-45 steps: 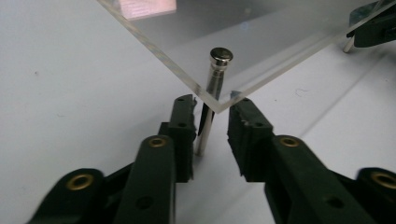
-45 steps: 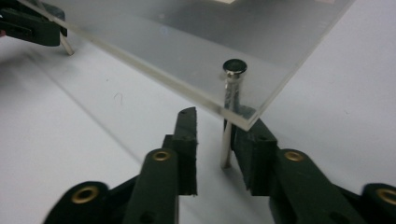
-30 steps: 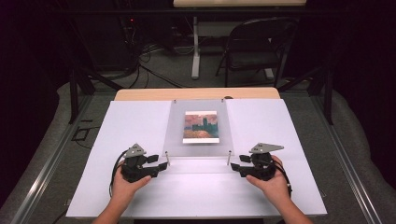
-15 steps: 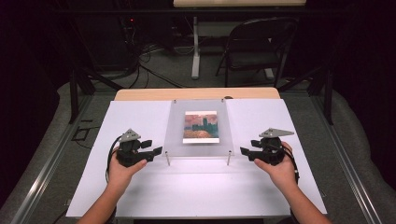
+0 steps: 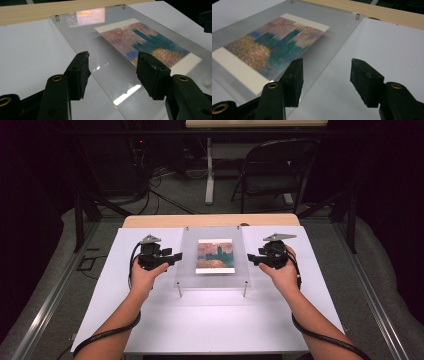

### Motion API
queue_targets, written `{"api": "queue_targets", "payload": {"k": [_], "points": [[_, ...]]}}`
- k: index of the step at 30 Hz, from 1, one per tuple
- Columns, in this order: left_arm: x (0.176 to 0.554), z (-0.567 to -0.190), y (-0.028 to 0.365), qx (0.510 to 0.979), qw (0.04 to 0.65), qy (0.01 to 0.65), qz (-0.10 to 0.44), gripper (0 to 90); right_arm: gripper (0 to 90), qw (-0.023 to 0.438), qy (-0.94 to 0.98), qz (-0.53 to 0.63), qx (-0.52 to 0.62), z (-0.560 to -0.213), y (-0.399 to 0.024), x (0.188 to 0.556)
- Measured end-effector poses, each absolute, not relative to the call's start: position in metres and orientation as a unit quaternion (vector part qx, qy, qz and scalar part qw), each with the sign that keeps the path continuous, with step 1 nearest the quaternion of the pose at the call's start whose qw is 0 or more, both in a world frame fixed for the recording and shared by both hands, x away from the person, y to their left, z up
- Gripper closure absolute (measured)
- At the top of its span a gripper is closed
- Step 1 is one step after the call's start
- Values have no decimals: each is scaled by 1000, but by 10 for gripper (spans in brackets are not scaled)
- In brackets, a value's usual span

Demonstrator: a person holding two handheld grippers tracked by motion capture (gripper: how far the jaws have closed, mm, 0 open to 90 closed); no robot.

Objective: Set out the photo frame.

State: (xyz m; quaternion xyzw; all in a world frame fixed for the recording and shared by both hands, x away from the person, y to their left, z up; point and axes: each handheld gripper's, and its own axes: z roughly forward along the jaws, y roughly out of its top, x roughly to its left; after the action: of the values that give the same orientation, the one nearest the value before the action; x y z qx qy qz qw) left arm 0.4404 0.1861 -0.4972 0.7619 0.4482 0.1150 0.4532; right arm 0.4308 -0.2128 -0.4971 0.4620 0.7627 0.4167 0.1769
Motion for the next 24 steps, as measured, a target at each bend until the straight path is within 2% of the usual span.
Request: {"api": "queue_targets", "payload": {"k": [13,24], "points": [[500,-522,167,746,432,500,80,384,380,120,732,430,515,-515,-193,493],[510,-539,162,744,412,523,60,367,359,84,725,421,538,-532,-182,509]]}}
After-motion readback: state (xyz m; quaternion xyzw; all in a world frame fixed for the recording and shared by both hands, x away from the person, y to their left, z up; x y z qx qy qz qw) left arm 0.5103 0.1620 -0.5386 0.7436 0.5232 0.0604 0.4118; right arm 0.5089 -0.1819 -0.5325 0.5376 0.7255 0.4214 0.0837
